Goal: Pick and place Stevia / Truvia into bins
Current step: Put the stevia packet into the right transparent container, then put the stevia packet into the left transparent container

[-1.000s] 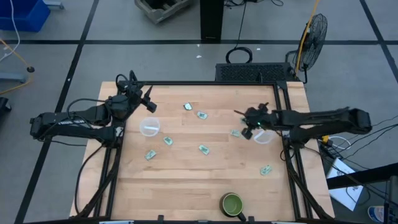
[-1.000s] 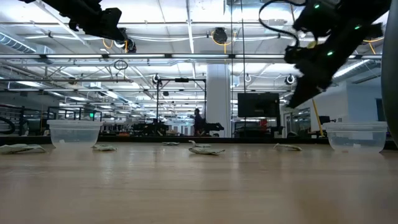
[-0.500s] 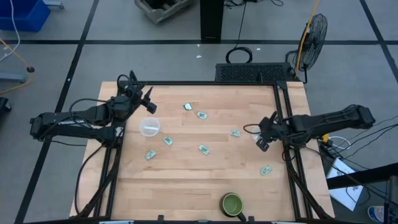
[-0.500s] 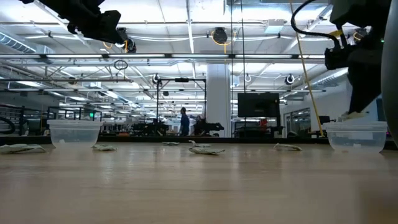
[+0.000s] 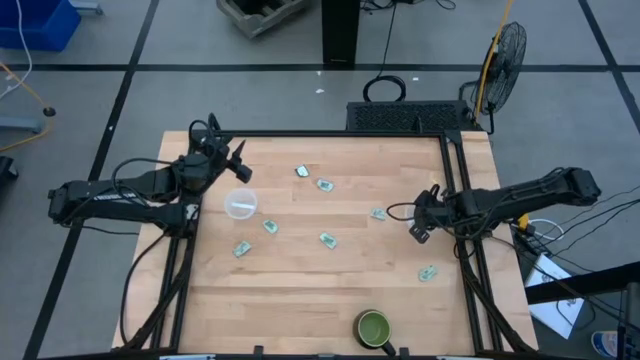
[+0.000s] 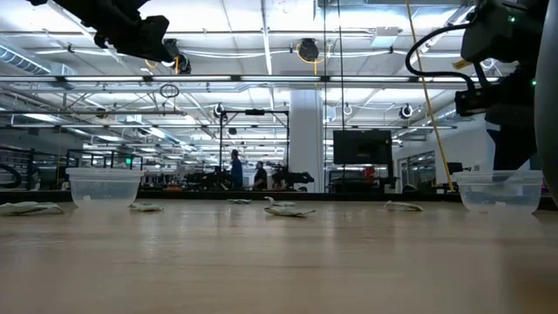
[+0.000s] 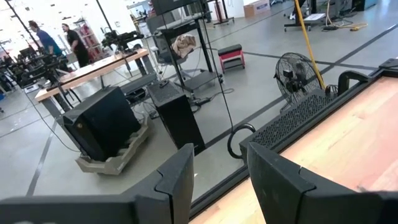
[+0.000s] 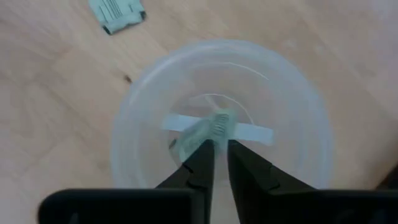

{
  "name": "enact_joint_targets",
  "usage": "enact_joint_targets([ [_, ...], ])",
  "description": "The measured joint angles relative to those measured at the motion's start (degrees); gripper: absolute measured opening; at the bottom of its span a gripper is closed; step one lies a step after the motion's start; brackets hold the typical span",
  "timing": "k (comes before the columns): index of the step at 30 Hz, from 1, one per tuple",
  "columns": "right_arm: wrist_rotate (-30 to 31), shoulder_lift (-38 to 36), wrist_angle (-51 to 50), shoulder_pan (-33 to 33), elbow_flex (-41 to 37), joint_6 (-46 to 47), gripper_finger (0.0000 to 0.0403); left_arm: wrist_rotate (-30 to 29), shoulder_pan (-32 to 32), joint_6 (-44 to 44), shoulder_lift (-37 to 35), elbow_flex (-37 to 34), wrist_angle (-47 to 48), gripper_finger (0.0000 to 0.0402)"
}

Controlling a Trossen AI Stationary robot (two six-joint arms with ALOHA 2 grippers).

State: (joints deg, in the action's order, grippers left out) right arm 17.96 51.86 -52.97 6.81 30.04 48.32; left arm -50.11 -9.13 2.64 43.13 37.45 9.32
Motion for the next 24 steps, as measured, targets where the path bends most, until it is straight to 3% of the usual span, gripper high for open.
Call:
enact_joint_targets([
  [8,0.3,-0.4,0.2,0.0,0.0,-2.8,0.0101,5.3,0.0,-0.7,0.0,0.0,0.0,0.0157],
  [17,3.0,-2.8,1.3,0.0,6.4,-5.9,0.0107,21.1,0.0,-4.4,2.1,0.0,0.7,0.0157],
  [24,5.2,-4.7,22.2,0.0,6.4,-22.5,0.0104,22.1,0.0,-9.0,13.1,0.0,2.5,0.0157],
])
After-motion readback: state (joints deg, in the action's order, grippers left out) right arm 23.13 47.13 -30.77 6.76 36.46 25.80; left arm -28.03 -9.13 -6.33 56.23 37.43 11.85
